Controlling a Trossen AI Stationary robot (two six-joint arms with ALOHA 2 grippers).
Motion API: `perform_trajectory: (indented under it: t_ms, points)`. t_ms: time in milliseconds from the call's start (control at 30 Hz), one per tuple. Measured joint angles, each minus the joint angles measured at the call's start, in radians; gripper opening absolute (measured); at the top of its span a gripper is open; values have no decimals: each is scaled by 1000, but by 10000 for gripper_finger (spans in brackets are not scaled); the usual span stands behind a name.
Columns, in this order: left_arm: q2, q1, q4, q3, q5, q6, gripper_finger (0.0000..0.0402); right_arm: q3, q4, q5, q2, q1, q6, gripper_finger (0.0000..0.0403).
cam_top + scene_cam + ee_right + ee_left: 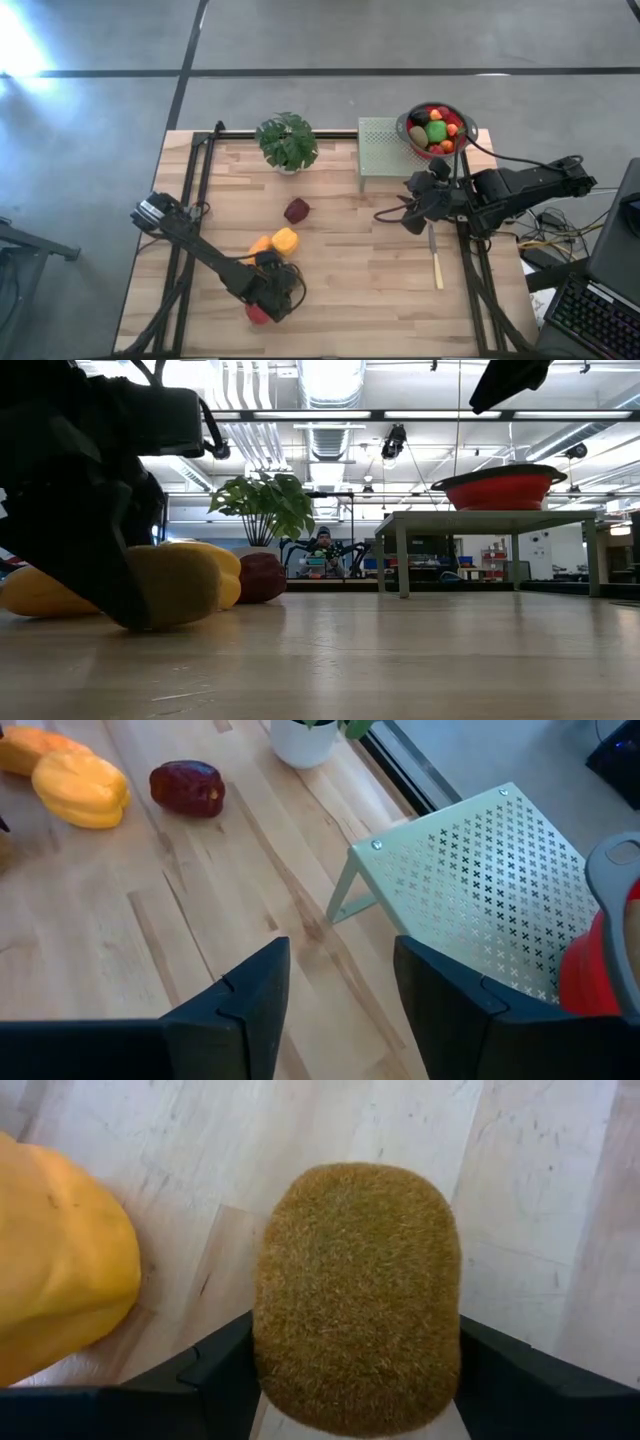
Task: Pick & Place Fruit
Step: Put the brown kiwi into the red strainer bowl on the shelf
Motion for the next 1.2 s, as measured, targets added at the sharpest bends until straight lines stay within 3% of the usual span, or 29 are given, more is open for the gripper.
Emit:
perform_trajectory:
  t_ms: [267, 533, 733, 867, 967, 1067, 1200]
  points:
    - [-12, 9, 7, 1, 1, -18, 227, -22, 98, -11, 0, 12, -68, 170]
    - [-92, 18, 58, 1, 36, -49, 232, -127, 403, -187, 1, 87, -252, 189]
    - [-188, 45, 187, 1, 67, 34, 232, -226, 680, -238, 0, 206, -389, 194]
    - [-221, 96, 318, 1, 169, 109, 232, -268, 831, -240, 26, 293, -483, 191]
    - [-222, 156, 428, 1, 307, 134, 232, -275, 916, -239, 68, 342, -560, 188]
    - [-218, 222, 524, 1, 427, 125, 232, -261, 931, -237, 117, 368, -627, 187]
    - [-217, 291, 584, 2, 541, 129, 232, -207, 926, -210, 176, 375, -597, 199]
